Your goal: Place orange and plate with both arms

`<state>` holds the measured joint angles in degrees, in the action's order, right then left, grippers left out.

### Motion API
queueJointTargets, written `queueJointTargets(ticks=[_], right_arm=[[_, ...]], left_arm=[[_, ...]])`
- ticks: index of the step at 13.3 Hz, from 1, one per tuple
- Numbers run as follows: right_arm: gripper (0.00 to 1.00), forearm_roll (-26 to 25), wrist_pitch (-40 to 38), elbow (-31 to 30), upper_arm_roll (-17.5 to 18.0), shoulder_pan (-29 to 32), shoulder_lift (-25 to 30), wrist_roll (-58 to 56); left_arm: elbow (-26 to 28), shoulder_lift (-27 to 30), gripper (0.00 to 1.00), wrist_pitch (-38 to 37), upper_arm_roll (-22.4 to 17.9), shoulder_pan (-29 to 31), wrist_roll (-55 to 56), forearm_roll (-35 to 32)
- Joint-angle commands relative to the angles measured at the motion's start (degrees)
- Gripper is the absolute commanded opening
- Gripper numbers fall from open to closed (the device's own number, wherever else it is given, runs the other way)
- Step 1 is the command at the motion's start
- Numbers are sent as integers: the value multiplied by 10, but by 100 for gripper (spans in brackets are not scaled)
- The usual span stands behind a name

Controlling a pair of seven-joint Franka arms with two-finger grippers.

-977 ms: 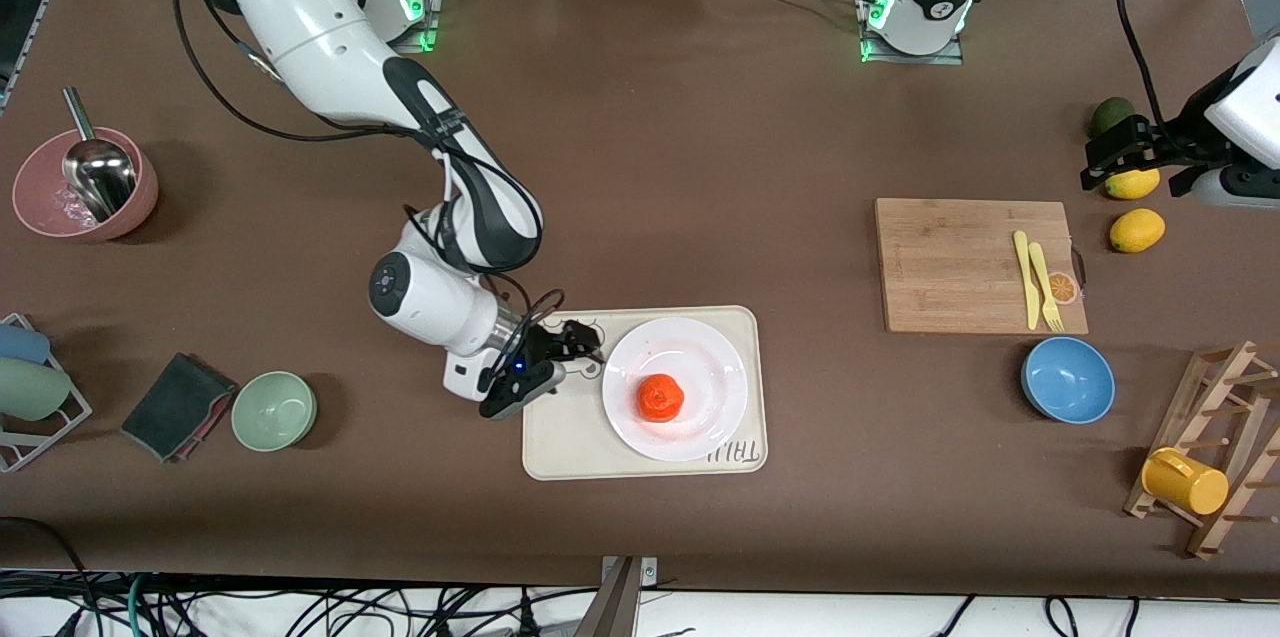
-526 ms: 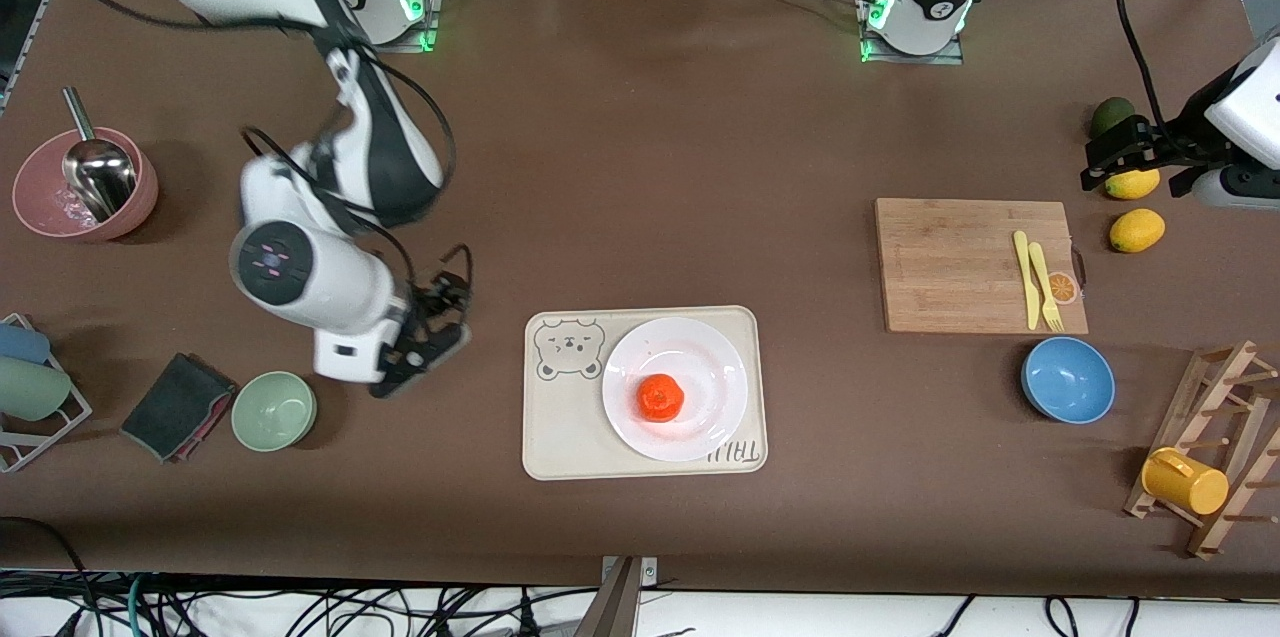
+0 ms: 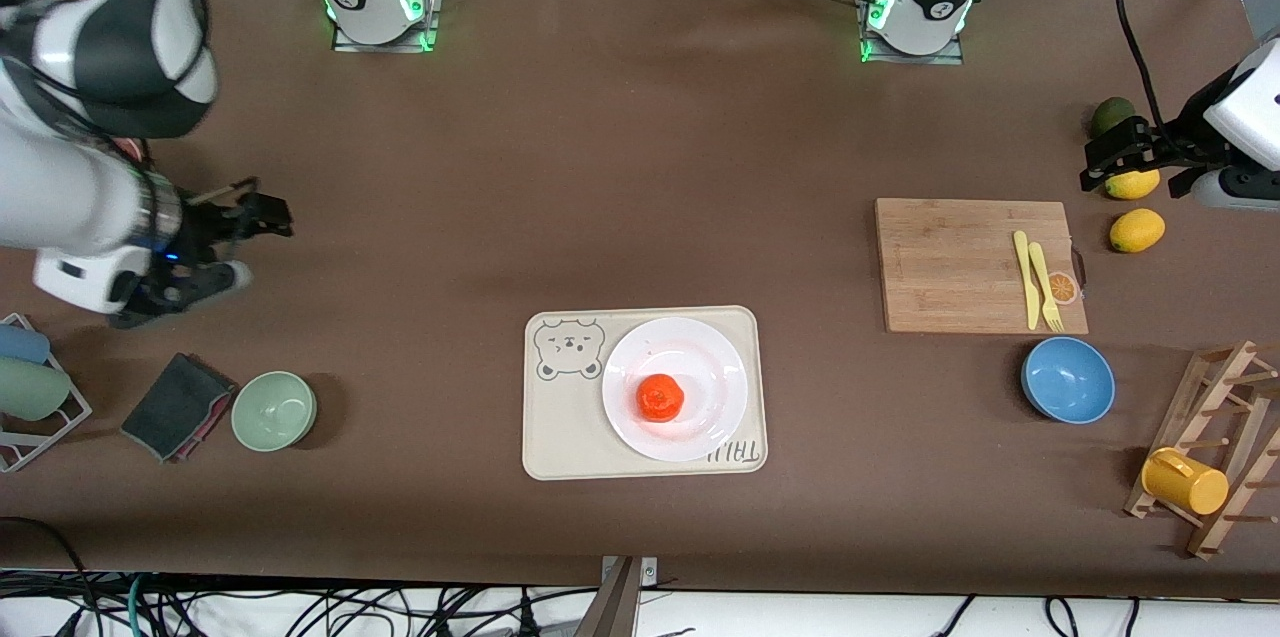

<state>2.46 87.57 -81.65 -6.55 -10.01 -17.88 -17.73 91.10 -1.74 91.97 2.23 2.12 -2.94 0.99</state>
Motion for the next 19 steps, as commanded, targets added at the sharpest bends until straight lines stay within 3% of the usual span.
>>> queueJointTargets(ticks=[1,3,5,6,9,14,19], right_arm=[[100,-23,73,-130,8,14,101,26],[100,-30,115,-199,8,23,158,62],[100,-59,94,-198,19,42,187,66],[100,-68,73,-197,42,59,196,70],[100,-67,74,-188,51,95,233,72],[100,-27,61,-189,33,105,249,131],[100,-25,60,-165,33,111,243,128]], left_arm=[[-14,-5,100,-5,-3,-1,-12,10],[-14,-5,100,-5,-3,-1,-12,10],[-13,-5,100,-5,-3,-1,-12,10],[-14,-5,100,-5,-3,-1,-12,10],[-14,-5,100,-5,-3,-1,-12,10],[-14,-5,100,-5,-3,-1,-11,10],[-14,-5,100,-5,-3,-1,-11,10]])
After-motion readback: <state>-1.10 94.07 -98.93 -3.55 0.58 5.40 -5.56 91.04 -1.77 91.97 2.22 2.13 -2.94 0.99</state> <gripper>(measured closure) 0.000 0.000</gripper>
